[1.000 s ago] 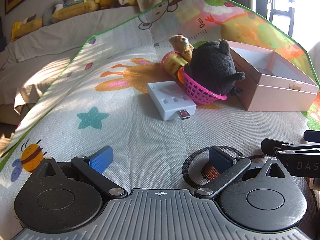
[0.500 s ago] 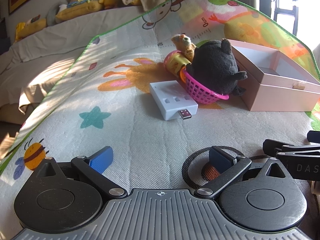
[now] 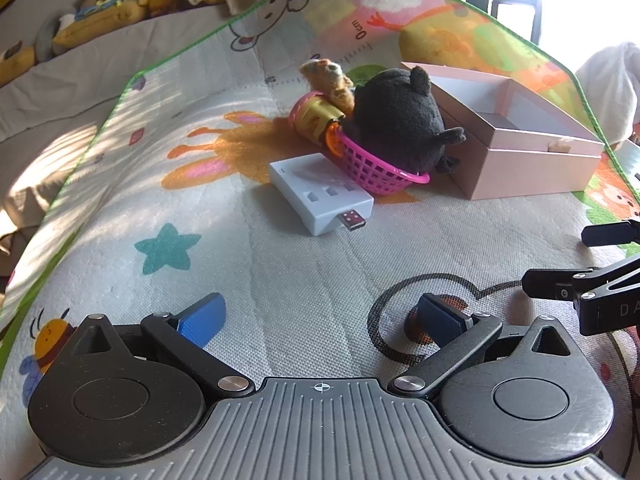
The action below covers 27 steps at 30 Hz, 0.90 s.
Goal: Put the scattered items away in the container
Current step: 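Grasp the black plush cat with the right tool and lift it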
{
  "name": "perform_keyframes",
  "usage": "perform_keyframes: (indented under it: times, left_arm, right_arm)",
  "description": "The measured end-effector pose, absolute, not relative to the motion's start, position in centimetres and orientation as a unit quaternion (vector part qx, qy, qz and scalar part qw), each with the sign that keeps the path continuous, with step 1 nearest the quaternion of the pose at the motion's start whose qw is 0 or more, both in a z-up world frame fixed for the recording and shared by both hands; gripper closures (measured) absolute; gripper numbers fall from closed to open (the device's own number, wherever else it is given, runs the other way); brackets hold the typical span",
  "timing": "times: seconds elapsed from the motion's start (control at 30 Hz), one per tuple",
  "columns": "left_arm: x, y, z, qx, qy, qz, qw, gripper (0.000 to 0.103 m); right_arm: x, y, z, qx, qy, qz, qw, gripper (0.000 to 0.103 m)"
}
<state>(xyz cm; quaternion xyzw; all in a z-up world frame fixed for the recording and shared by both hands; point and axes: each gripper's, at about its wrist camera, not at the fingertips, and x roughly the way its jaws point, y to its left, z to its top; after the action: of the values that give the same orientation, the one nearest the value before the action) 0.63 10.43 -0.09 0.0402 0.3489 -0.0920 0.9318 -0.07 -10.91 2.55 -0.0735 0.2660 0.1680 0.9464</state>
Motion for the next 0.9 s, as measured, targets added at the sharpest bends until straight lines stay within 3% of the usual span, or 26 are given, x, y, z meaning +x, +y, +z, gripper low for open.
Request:
perform_keyframes:
  times: [0.1, 0.17, 0.2, 0.27, 0.47, 0.5, 0.53, 0.9]
  left_arm:
    - [1.5, 10.9, 0.4, 0.018, 0.327, -0.075, 0.942, 0.000]
    - [2.5, 11.0, 0.2, 0.010, 0.340, -0.064, 0.938, 0.000]
    - [3.1, 10.9, -0.1, 0.011, 0.353, -0.061, 0.933, 0.000]
    - [3.2, 10.3, -0.2, 0.026, 0.353, -0.055, 0.934, 0.000]
    - [3.1, 10.4, -0.6, 0.018, 0.351, -0.046, 0.935, 0.000]
    - [2.9, 10.4, -0.7, 0.018, 0.349, -0.041, 0.936, 0.000]
    - [2.6, 10.3, -0.7, 0.019, 0.347, -0.037, 0.937, 0.000]
    - [2.2, 10.7, -0.6, 0.005, 0.343, -0.044, 0.938, 0.000]
  right_arm:
    - [0.4, -7.8, 4.9, -0.159, 0.162, 0.184, 0.956, 0.000]
    - [2.4, -6.3, 6.0, -0.168, 0.144, 0.195, 0.955, 0.001]
    - [3.9, -5.7, 6.4, -0.159, 0.153, 0.203, 0.954, 0.003]
    - [6.8, -4.4, 6.6, -0.142, 0.188, 0.205, 0.950, 0.022]
    - [10.8, -1.9, 5.1, -0.145, 0.228, 0.176, 0.947, 0.023]
    - [10.7, -1.5, 4.9, -0.148, 0.231, 0.176, 0.945, 0.025]
    - [10.4, -1.2, 4.7, -0.152, 0.234, 0.176, 0.944, 0.037]
    - [1.1, -7.5, 5.4, -0.131, 0.250, 0.184, 0.941, 0.048]
